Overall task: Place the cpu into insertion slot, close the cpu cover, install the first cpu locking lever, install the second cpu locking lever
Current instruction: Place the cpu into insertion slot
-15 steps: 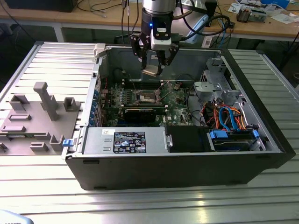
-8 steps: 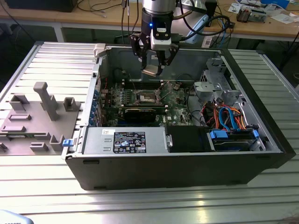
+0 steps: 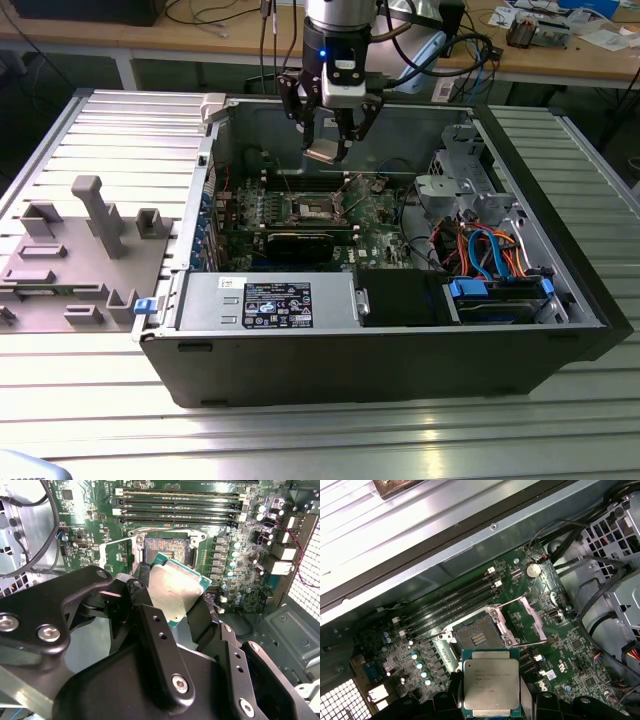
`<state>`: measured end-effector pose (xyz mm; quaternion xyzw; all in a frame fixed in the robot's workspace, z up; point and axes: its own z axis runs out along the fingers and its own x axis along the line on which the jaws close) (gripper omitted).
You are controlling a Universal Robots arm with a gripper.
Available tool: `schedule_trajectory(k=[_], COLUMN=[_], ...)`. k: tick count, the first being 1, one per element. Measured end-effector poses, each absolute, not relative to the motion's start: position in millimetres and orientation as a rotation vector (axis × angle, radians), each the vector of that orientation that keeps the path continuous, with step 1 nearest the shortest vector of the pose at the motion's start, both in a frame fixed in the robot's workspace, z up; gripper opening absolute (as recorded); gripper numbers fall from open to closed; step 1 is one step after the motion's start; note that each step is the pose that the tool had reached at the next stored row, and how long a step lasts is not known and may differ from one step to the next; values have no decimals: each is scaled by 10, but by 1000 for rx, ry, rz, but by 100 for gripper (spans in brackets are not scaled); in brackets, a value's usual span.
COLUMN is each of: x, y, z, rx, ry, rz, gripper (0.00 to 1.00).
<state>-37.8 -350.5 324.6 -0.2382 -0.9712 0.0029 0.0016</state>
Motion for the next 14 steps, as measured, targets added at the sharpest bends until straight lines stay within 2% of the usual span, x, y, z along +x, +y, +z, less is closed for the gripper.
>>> schedule_trajectory(k=[14], x=[-378], y=[-3505], z=[3232], rx=[-769], ry=[-3043], rz=[9], gripper=[55])
